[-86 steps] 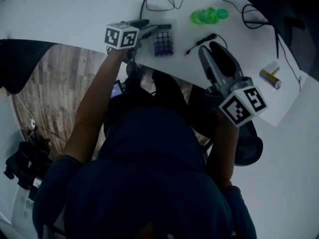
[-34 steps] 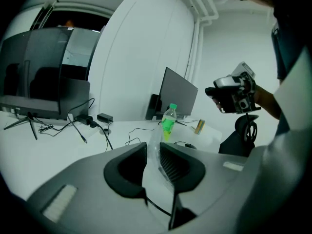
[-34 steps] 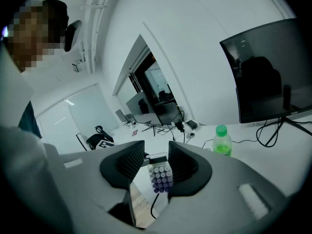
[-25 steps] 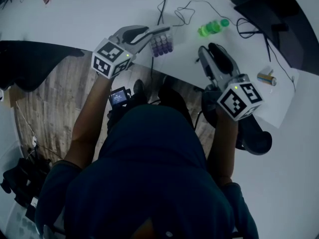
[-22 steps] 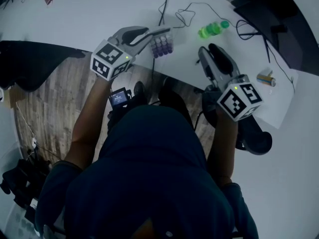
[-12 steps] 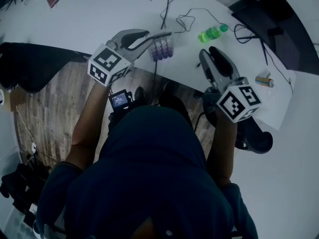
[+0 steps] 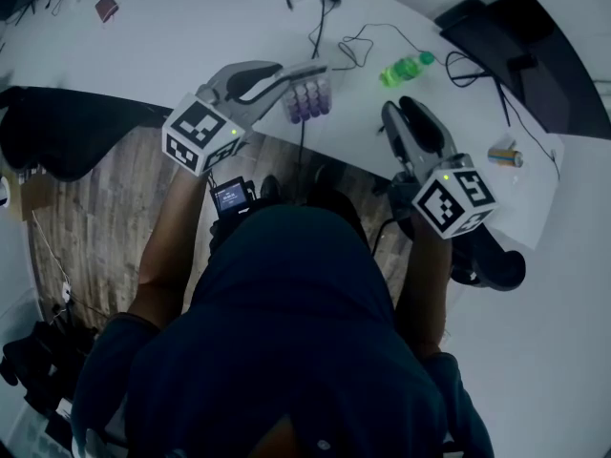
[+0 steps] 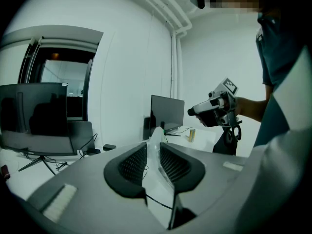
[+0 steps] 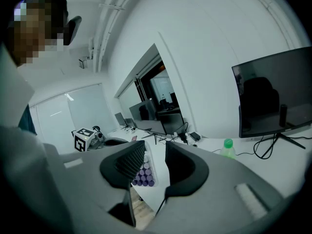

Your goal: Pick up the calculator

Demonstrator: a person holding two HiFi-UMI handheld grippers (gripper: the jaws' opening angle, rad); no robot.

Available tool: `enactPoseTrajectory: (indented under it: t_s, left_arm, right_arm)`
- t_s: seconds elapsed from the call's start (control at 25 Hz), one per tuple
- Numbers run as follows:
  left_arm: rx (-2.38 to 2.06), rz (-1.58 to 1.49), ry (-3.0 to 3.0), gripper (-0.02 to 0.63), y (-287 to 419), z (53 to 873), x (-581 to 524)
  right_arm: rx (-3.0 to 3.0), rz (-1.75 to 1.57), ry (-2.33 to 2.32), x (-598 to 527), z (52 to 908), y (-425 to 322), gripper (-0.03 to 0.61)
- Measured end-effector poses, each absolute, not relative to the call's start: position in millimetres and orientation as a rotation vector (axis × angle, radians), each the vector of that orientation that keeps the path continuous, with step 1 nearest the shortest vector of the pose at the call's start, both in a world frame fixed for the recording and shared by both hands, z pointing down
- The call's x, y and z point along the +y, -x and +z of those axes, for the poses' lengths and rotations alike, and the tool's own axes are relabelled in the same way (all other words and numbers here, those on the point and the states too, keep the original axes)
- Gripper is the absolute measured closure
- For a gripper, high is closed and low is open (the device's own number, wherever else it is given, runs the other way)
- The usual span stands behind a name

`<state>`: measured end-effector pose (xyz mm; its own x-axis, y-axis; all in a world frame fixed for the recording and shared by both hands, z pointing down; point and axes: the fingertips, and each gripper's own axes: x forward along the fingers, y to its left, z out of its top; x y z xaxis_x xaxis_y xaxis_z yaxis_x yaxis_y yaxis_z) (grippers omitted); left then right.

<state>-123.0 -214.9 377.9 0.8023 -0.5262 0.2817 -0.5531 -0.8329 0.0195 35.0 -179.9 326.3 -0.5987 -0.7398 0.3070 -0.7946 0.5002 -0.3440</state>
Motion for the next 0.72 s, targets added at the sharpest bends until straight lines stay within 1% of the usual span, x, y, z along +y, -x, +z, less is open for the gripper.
enactPoseTrajectory:
  t_s: [0.24,0.72]
  left_arm:
    - [-0.874,0.391,-2.908,0.535,130,367,-205]
    - [-0.875,0.376,-2.92,0.535,136,362,-190]
  right_arm:
    - [-2.547,0.554,-1.294,-170,333,-28,0.446]
    - [-2.527,0.559,-1.297,-155,334,-26,0.454]
